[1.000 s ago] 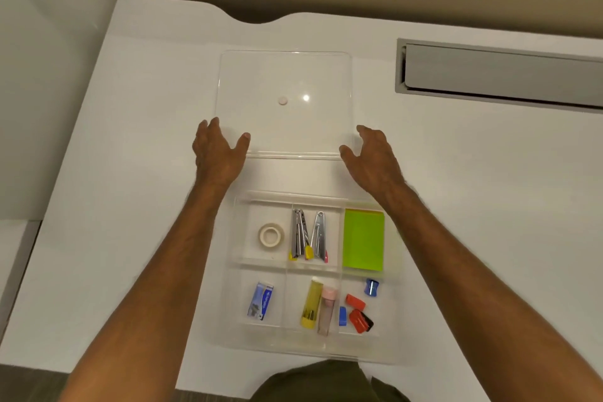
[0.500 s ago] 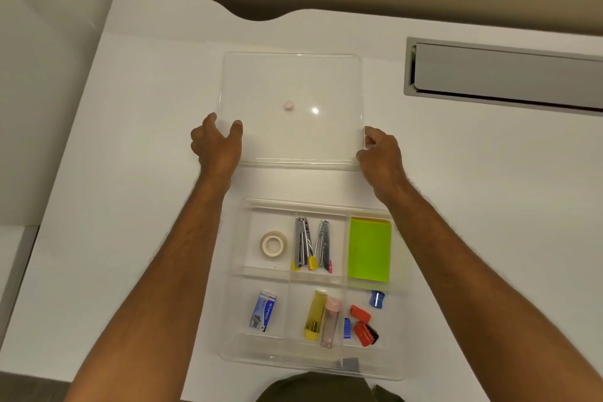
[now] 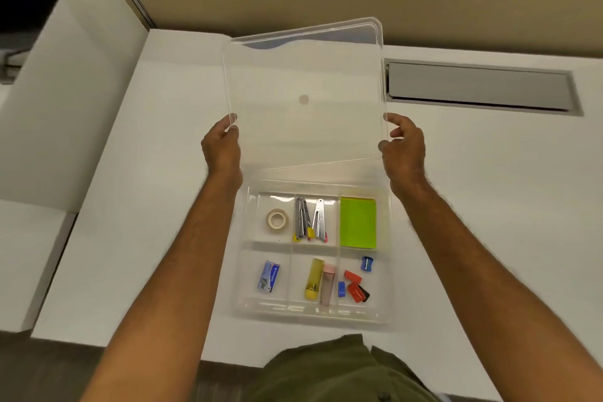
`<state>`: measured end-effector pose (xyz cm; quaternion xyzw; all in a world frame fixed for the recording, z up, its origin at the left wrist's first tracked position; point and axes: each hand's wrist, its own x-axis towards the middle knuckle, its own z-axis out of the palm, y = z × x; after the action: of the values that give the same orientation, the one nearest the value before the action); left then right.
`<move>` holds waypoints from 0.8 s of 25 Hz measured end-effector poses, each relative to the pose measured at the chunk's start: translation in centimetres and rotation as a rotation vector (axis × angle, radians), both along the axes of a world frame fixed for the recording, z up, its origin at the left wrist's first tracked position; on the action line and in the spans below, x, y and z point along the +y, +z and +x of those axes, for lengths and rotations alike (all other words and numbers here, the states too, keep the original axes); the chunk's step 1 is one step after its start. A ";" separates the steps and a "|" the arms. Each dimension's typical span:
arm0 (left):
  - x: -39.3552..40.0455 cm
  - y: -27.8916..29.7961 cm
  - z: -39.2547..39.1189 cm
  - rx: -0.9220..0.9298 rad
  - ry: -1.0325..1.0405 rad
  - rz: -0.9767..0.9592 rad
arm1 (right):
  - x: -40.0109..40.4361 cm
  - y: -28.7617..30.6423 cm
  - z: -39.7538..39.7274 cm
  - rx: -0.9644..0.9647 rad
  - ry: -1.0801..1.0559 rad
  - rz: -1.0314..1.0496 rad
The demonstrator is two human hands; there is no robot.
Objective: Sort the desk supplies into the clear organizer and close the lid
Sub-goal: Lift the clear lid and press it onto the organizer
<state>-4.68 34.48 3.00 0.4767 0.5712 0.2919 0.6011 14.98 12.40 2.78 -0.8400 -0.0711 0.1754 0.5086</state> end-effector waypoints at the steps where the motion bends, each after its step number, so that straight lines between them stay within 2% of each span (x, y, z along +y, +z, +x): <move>1: -0.8 0.9 -0.6 -0.013 0.000 0.025 | -0.8 0.8 -0.4 -0.017 -0.021 0.028; 4: -2.4 2.6 -2.3 -0.076 -0.024 0.056 | -2.6 2.7 -1.5 -0.066 -0.094 0.139; 7: -4.2 3.7 -3.9 -0.193 -0.070 0.013 | -4.3 4.9 -3.1 -0.006 -0.128 0.285; 12: -6.0 4.2 -6.4 -0.394 -0.223 -0.082 | -7.7 7.4 -3.6 0.536 -0.194 0.708; 15: -6.2 4.4 -8.1 -0.473 -0.298 -0.223 | -9.9 6.8 -4.2 0.641 -0.093 0.715; 20: -9.1 3.8 -10.6 -0.379 -0.314 -0.159 | -12.6 4.1 -6.5 0.549 -0.038 0.591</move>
<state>-15.31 25.37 6.78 0.4476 0.3887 0.2334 0.7708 8.43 -0.17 6.89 -0.5804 0.0358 0.3558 0.7316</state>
